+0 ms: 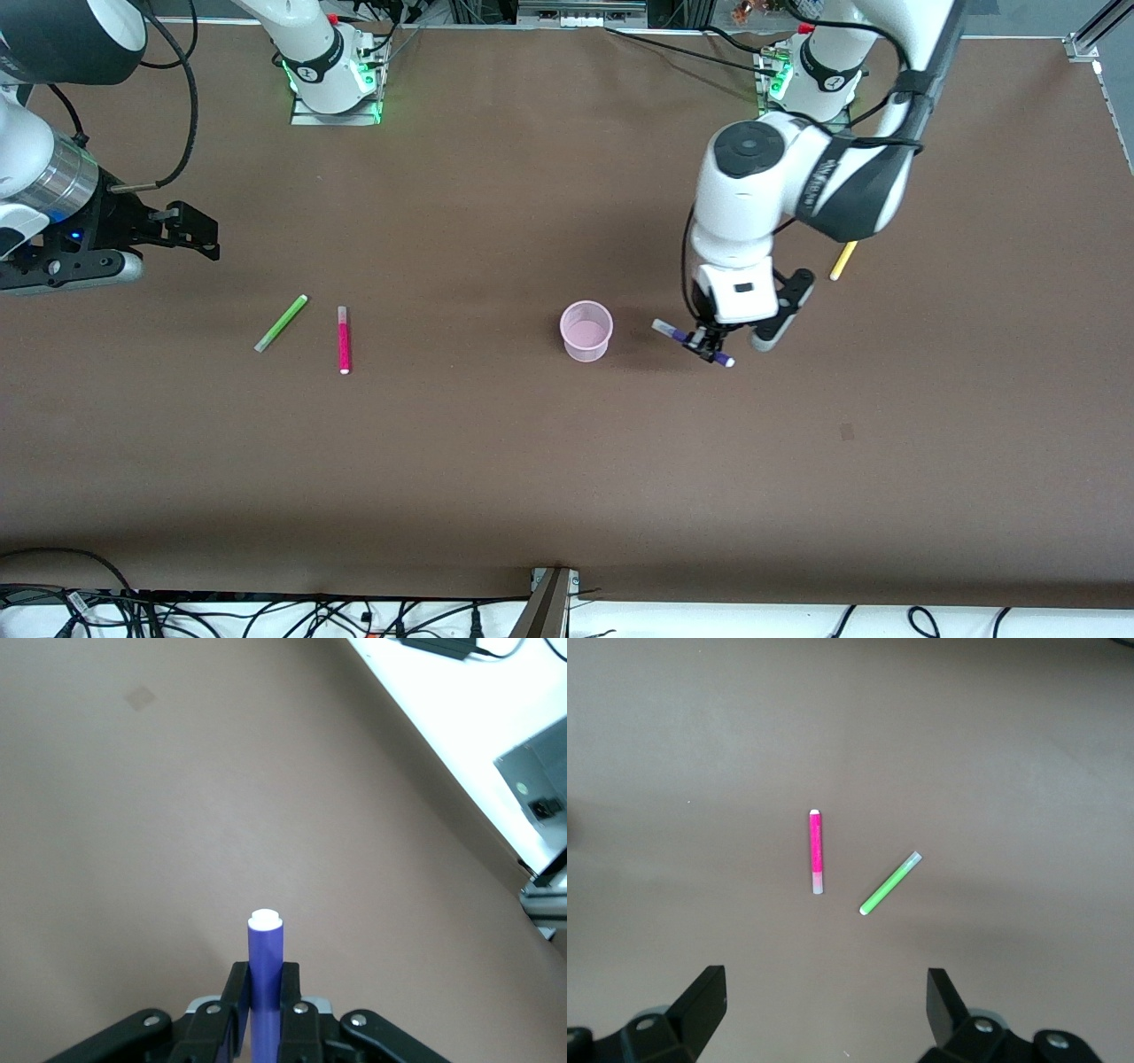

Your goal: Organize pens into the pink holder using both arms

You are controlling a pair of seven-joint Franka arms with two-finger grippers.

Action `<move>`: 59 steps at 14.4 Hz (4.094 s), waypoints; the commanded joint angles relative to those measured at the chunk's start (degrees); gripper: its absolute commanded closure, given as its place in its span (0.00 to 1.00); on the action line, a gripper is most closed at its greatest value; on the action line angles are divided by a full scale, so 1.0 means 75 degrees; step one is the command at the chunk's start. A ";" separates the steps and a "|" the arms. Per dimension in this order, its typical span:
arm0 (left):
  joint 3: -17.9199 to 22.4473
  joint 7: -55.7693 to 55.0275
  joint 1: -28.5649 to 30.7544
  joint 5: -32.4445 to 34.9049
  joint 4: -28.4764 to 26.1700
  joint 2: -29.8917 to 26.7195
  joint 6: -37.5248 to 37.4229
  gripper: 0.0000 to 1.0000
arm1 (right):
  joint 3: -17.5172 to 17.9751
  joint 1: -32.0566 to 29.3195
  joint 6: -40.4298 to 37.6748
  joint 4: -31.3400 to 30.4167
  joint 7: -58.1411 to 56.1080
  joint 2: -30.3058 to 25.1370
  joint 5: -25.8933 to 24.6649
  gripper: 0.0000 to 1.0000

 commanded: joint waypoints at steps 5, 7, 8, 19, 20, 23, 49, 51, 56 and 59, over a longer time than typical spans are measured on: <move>0.0190 -0.0916 -0.1019 0.1607 0.1253 0.1279 -0.0104 1.00 | 0.0034 0.0026 0.0024 0.0010 -0.0097 0.0446 0.0098 0.00; 0.0202 -0.1138 -0.1230 0.2040 0.1253 0.1384 -0.0116 1.00 | 0.0035 0.0049 0.0093 -0.0002 -0.0086 0.0610 0.0052 0.00; 0.0202 -0.1290 -0.1336 0.2263 0.1253 0.1408 -0.0162 1.00 | 0.0023 0.0084 0.0129 0.0009 -0.0086 0.0669 0.0017 0.00; 0.0214 -0.2732 -0.2121 0.3775 0.1241 0.2087 -0.0643 1.00 | 0.0023 0.0002 0.0596 -0.0270 -0.0695 0.1465 0.0133 0.00; 0.0202 -0.2803 -0.2145 0.3834 0.1241 0.2088 -0.0643 1.00 | 0.0023 0.0002 0.0888 -0.0527 -0.0695 0.1489 0.0249 0.00; 0.0202 -0.2815 -0.2204 0.3835 0.1241 0.2088 -0.0655 1.00 | 0.0023 0.0002 0.1509 -0.0892 -0.0695 0.2085 0.0543 0.01; 0.0308 0.2828 0.0009 0.0534 0.1428 0.0296 -0.1065 0.00 | 0.0316 0.0084 0.5004 -0.2217 -0.0484 0.3657 0.1083 0.34; 0.0308 0.3894 0.0407 -0.0029 0.1428 0.0050 -0.1321 0.00 | 0.0316 0.0084 0.5016 -0.2217 -0.0484 0.3692 0.1083 0.43; 0.0308 0.6168 0.1170 -0.1120 0.1440 -0.0419 -0.1896 0.00 | 0.0316 0.0084 0.5133 -0.2252 -0.0484 0.3775 0.1083 0.54; 0.0308 0.7528 0.1533 -0.1625 0.1440 -0.0630 -0.2411 0.00 | 0.0316 0.0084 0.5144 -0.2252 -0.0484 0.3856 0.1083 0.61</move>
